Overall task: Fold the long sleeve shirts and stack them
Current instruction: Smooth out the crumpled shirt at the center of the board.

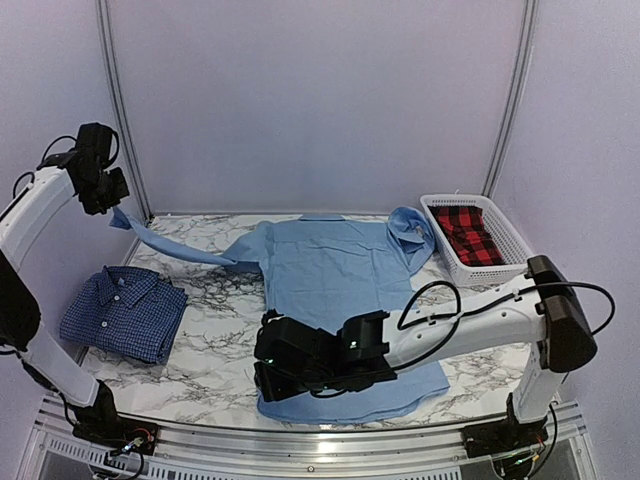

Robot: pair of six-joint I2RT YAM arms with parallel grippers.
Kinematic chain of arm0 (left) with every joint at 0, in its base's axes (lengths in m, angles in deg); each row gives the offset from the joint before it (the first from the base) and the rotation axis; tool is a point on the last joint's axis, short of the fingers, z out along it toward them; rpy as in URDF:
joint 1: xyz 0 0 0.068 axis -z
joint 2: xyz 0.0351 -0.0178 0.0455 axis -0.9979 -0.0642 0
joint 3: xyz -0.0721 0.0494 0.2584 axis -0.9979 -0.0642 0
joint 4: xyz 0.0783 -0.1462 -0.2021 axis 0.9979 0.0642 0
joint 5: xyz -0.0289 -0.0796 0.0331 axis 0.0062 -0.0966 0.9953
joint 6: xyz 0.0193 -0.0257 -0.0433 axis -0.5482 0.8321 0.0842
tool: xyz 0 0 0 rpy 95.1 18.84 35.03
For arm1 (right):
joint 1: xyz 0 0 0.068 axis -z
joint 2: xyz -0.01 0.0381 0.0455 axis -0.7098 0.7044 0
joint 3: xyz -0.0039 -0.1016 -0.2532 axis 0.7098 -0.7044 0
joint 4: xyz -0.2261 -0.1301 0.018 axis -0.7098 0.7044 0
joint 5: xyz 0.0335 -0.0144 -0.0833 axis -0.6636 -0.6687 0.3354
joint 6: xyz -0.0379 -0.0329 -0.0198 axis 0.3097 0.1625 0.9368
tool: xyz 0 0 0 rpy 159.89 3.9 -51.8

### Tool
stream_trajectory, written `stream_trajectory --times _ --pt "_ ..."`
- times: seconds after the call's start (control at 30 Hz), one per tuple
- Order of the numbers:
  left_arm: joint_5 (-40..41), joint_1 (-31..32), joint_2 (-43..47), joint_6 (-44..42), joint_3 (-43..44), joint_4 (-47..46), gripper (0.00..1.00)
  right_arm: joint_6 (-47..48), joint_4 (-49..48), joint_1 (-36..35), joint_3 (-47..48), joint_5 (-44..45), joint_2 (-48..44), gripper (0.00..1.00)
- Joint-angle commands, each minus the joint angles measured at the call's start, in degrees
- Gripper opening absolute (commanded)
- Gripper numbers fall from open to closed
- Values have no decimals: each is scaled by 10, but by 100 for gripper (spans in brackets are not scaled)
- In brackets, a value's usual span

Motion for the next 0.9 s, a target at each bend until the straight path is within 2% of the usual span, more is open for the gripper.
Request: stream_trajectory --times 0.0,0.33,0.4,0.5,0.67,0.73,0.87 --pt "-12 -36 -5 3 36 9 0 -25 -23 25 -61 7 -51 68" --pt "-97 -43 -46 7 146 -1 0 -45 -15 55 -123 13 -64 65" --pt "-119 -42 -43 13 139 -3 1 -49 -16 54 -132 14 -61 62" --pt "-179 -39 -30 14 100 -19 0 -54 -22 55 -143 11 -61 58" --pt "-339 -10 47 7 -36 -121 0 -47 -16 58 -149 26 -75 57" --pt "-395 34 85 5 -88 -161 0 -43 -8 63 -147 33 -83 57" --pt "-429 138 142 1 -173 -196 1 -34 -6 81 -155 42 -107 57"
